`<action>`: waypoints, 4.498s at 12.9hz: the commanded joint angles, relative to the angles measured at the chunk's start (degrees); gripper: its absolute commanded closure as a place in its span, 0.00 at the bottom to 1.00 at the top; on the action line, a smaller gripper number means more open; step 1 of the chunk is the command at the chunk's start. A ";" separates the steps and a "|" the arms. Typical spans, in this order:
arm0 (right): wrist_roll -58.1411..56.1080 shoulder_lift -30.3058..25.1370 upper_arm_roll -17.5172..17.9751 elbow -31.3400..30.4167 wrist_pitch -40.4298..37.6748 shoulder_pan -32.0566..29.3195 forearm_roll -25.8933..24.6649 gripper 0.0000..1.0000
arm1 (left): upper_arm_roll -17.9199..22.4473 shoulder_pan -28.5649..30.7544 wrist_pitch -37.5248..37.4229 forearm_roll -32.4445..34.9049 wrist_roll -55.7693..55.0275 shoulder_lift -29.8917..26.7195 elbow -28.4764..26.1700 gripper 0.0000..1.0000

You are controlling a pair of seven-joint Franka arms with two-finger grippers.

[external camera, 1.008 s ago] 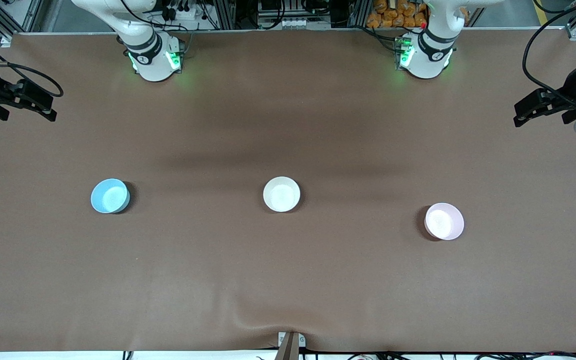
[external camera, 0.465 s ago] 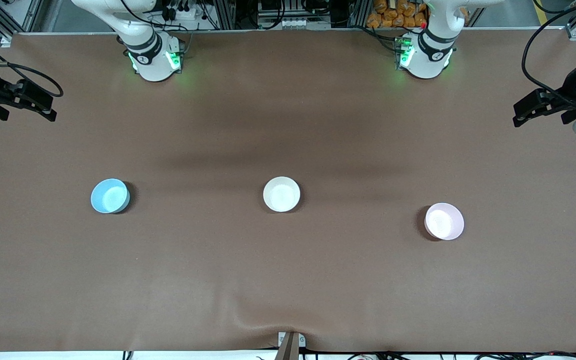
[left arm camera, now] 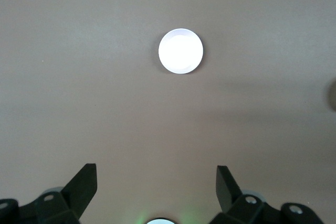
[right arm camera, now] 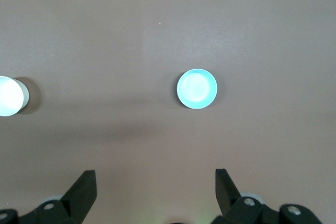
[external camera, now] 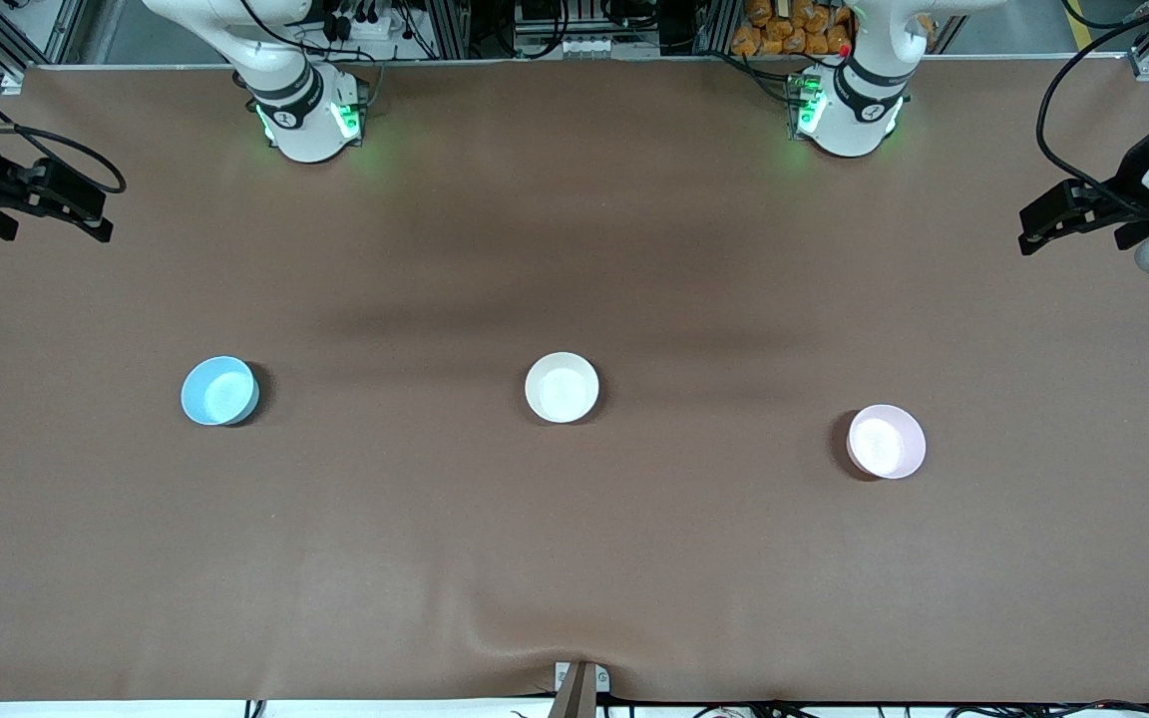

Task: Stack pink and blue bowls on white bowl

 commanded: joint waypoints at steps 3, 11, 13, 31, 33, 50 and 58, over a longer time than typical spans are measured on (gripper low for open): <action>0.04 0.51 0.56 1.03 -0.76 -1.11 0.95 0.00 | 0.00 0.05 -0.67 -1.35 0.98 0.64 0.93 0.00; 0.04 0.60 0.56 1.03 -0.76 -1.81 1.04 0.00 | 0.26 1.10 10.12 -1.35 0.98 11.78 0.41 0.00; 0.04 0.60 0.56 1.03 -0.76 -1.72 1.04 0.00 | 0.26 1.10 15.65 -1.35 0.98 13.64 -2.21 0.00; 0.13 0.60 0.64 1.03 -0.85 -1.81 1.04 0.00 | 0.09 5.15 44.59 -1.18 3.44 30.96 -14.35 0.00; 0.13 0.60 0.56 1.03 -0.76 -1.81 1.04 0.00 | 0.09 5.32 44.77 -1.18 3.53 31.66 -14.36 0.00; 0.13 0.68 0.56 1.03 -0.76 -2.25 1.04 0.00 | 0.00 5.59 46.88 -1.35 3.53 35.27 -14.18 0.59; 0.13 0.68 0.56 1.03 -0.85 -2.25 1.04 0.00 | -0.26 5.67 47.41 -1.35 3.53 35.36 -14.18 1.00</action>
